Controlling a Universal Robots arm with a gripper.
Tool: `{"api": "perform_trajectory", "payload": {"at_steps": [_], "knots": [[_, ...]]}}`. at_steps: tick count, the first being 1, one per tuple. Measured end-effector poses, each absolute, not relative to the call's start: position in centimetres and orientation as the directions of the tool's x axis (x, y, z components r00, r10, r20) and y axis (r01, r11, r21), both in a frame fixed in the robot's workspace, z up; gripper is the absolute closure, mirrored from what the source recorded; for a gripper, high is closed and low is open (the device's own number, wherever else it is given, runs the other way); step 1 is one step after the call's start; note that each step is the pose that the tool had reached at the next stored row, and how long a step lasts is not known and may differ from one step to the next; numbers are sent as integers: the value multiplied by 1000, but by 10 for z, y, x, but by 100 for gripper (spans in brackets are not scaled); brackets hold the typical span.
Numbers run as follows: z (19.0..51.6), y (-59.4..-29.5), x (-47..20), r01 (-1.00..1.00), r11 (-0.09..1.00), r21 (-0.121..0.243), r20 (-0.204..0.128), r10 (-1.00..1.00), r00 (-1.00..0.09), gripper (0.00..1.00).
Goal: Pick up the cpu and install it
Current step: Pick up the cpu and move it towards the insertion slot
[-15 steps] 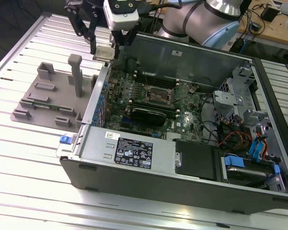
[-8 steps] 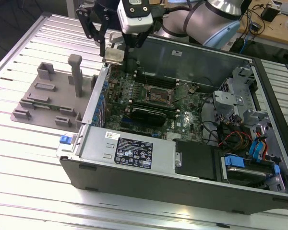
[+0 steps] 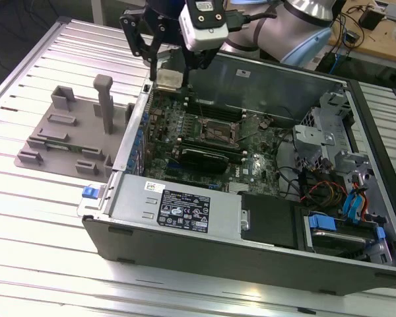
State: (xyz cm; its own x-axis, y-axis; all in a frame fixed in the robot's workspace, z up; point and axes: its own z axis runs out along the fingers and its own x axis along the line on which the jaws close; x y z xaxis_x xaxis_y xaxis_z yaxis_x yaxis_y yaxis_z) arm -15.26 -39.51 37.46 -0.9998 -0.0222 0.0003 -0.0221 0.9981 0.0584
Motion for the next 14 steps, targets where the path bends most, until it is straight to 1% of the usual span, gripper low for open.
{"api": "perform_trajectory", "payload": {"at_steps": [14], "knots": [[375,-397,-118,-22,998,58,0,-22,-1000,46]]}}
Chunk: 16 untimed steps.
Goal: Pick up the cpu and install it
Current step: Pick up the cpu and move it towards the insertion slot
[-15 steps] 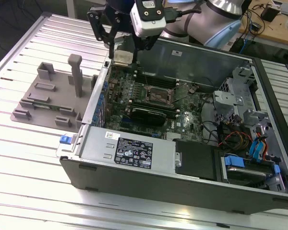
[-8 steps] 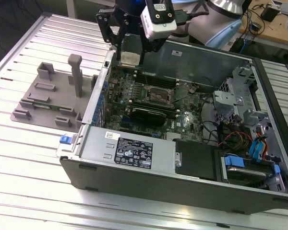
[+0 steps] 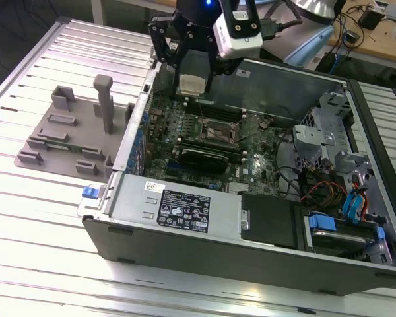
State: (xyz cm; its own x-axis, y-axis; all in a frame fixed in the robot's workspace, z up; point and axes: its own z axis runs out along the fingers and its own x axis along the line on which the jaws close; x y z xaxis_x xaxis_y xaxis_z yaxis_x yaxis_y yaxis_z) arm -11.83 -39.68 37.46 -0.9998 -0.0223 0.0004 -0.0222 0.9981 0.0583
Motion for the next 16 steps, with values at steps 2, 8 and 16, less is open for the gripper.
{"api": "perform_trajectory", "payload": {"at_steps": [2,8,16], "knots": [[375,-397,-113,-22,998,58,0,-22,-1000,46],[375,-398,-100,-22,998,58,0,-22,-1000,46],[375,-399,-76,-22,998,58,0,-22,-1000,46]]}}
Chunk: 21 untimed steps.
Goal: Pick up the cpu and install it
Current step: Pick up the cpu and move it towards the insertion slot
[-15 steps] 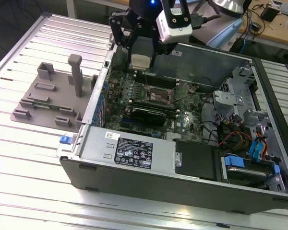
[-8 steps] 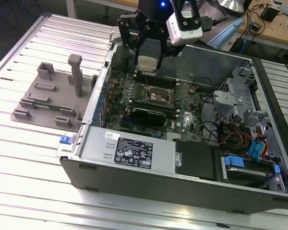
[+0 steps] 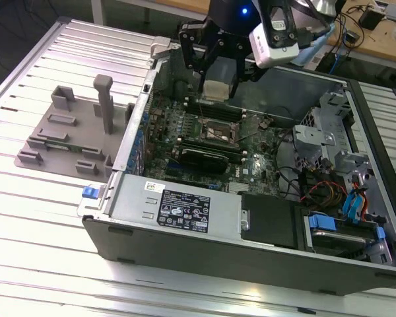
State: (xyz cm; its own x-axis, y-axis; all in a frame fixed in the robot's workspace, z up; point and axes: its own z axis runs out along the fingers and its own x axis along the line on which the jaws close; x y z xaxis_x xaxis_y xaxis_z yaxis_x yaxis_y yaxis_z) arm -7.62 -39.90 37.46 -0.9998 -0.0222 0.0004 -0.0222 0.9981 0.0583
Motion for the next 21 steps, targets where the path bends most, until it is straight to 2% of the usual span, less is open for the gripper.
{"api": "perform_trajectory", "payload": {"at_steps": [21], "knots": [[364,-399,-48,-22,998,58,1,-22,-1000,46]]}}
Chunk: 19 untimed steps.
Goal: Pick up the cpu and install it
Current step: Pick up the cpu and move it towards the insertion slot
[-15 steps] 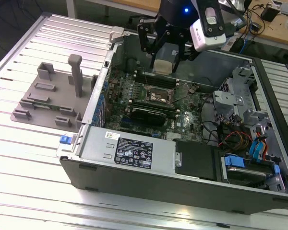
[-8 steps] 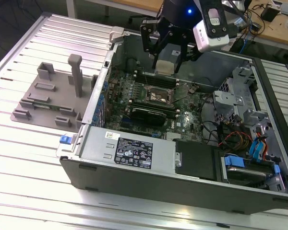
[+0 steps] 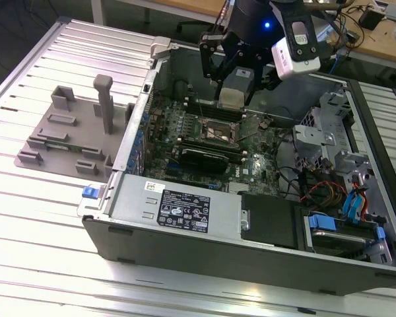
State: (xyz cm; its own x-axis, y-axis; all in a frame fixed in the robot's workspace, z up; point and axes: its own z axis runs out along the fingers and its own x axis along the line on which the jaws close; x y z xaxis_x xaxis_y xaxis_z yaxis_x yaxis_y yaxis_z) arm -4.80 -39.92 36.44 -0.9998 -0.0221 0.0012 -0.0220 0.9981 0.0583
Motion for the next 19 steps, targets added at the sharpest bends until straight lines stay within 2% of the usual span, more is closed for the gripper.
{"api": "perform_trajectory", "payload": {"at_steps": [19], "knots": [[342,-399,-39,-22,998,59,4,-22,-1000,46]]}}
